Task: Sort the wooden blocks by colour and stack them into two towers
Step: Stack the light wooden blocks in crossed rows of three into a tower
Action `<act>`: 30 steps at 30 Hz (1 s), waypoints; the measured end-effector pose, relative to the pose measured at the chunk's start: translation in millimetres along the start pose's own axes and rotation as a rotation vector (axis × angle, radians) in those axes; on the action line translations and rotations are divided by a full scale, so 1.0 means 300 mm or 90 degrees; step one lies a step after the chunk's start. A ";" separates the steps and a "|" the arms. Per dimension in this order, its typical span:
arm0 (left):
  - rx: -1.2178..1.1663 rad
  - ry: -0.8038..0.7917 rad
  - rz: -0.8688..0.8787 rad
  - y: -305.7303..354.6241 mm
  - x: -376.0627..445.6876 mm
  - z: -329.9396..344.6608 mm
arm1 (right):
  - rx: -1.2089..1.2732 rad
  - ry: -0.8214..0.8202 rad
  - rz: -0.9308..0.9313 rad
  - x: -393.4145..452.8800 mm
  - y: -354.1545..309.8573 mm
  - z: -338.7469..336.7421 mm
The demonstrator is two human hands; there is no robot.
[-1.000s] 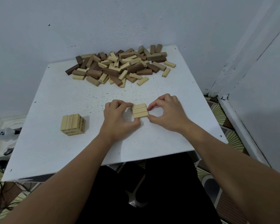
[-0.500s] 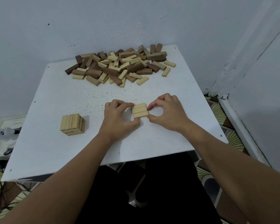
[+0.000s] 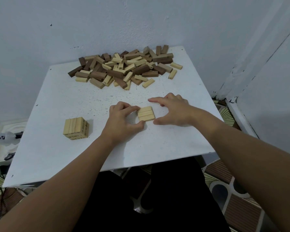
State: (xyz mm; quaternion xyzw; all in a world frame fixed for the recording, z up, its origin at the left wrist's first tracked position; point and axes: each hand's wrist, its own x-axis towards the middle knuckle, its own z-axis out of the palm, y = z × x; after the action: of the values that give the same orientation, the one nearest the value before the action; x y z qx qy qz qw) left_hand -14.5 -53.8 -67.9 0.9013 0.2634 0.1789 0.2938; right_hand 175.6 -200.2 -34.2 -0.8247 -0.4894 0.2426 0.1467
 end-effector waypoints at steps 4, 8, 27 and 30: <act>-0.006 -0.024 -0.002 -0.001 0.008 -0.012 | -0.040 -0.050 -0.001 0.027 -0.035 -0.038; 0.001 -0.052 0.008 0.002 0.032 -0.020 | -0.048 -0.014 -0.014 0.018 -0.043 -0.036; 0.164 -0.081 0.055 -0.164 -0.084 -0.630 | 0.315 0.094 -0.195 0.059 -0.526 0.141; 0.154 -0.094 0.021 -0.259 -0.135 -0.667 | 0.314 0.057 -0.185 0.091 -0.609 0.209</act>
State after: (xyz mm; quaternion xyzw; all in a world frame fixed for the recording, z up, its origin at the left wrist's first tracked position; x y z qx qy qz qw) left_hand -171.1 63.2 29.7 0.9450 0.2462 0.0840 0.1984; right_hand 18.1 -88.7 -6.4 -0.6951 -0.5218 0.2938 0.3978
